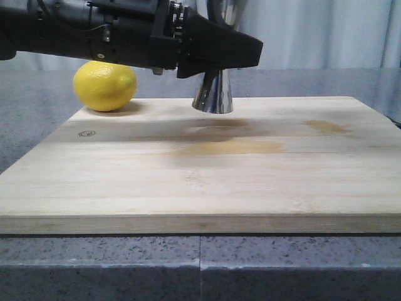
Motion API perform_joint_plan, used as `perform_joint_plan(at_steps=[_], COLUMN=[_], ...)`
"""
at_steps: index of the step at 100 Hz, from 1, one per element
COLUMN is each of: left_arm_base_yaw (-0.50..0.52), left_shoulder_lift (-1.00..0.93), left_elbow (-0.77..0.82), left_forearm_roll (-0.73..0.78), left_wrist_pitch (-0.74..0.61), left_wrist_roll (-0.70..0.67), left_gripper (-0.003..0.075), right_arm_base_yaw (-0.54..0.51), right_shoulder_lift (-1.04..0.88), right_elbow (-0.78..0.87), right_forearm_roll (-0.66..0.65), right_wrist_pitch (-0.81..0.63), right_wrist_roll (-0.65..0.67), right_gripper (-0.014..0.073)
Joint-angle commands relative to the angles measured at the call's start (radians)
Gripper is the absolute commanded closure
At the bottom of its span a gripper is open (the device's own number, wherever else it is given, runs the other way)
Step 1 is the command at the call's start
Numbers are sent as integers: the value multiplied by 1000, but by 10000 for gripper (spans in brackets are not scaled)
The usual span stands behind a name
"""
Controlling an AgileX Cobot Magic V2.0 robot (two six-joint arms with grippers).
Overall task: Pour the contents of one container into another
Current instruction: 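Carry the beaker with the right gripper over the jigger held by left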
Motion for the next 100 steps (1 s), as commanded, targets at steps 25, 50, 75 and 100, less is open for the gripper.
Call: perform_joint_plan(at_steps=[25,50,75,100], left_arm_base_yaw=[-9,-9,-9,-9], left_shoulder_lift=[-45,-45,-45,-45], left_elbow=[-30,-30,-30,-30], left_forearm_roll=[-86,-86,-86,-86], left_wrist_pitch=[78,78,78,78], left_wrist_roll=[-3,-3,-3,-3], left_gripper=[617,617,617,618], right_arm_base_yaw=[20,24,24,40], right_shoulder_lift=[7,42,43,43], right_elbow=[-43,-76,-76,-76], right_forearm_roll=[-32,-32,-32,-32], right_wrist_pitch=[-8,26,28,26], right_wrist_roll=[-42,-63,-116,-173], right_gripper=[295,295,295,296])
